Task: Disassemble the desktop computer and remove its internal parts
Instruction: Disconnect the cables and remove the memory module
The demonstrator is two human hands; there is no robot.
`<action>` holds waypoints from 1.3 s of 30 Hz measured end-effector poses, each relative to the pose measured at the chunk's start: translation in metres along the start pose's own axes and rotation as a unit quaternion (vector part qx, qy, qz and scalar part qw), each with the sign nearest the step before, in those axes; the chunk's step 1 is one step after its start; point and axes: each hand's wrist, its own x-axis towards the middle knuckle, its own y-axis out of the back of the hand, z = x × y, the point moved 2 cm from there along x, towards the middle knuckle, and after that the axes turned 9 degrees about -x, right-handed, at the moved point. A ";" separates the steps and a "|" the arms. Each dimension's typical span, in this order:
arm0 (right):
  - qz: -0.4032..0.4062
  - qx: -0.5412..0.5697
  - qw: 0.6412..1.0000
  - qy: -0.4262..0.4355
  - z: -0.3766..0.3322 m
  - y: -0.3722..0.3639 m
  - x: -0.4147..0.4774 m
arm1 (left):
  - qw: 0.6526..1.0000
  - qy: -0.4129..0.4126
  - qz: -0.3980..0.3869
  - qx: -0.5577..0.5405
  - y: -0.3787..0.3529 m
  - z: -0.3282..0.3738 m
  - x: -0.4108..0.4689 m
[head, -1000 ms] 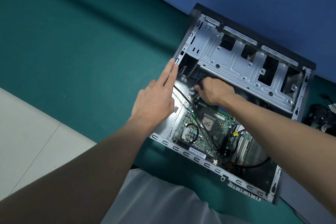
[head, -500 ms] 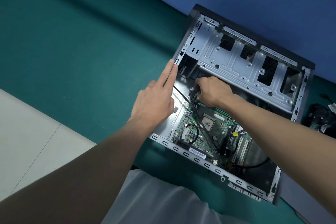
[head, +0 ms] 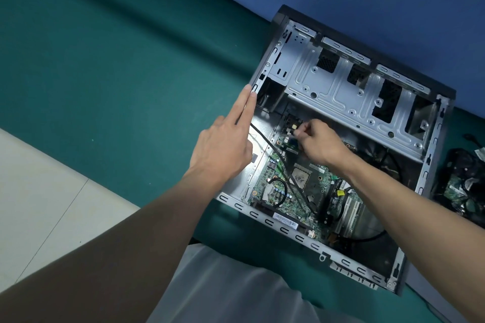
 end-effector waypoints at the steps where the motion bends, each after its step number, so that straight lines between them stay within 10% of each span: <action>1: -0.020 0.078 0.996 -0.036 0.003 -0.006 -0.001 | 1.000 0.000 0.001 0.000 0.000 0.000 0.000; 6: -0.121 0.479 0.862 -0.115 0.005 -0.028 -0.007 | 1.000 0.001 0.007 0.003 -0.001 0.000 0.000; 10: -0.138 0.516 0.841 -0.086 -0.001 -0.025 -0.003 | 1.000 0.001 0.009 0.003 -0.002 0.001 0.000; 15: -0.040 0.076 0.996 0.024 -0.008 -0.017 0.006 | 1.000 0.002 0.013 0.003 -0.002 0.000 -0.001; 19: 0.099 -0.215 0.968 0.080 -0.010 -0.020 0.015 | 1.000 0.005 0.013 0.006 -0.002 0.001 0.000; 39: 0.083 -0.354 0.923 0.130 -0.017 -0.036 0.030 | 1.000 0.006 0.007 0.001 -0.003 0.000 0.000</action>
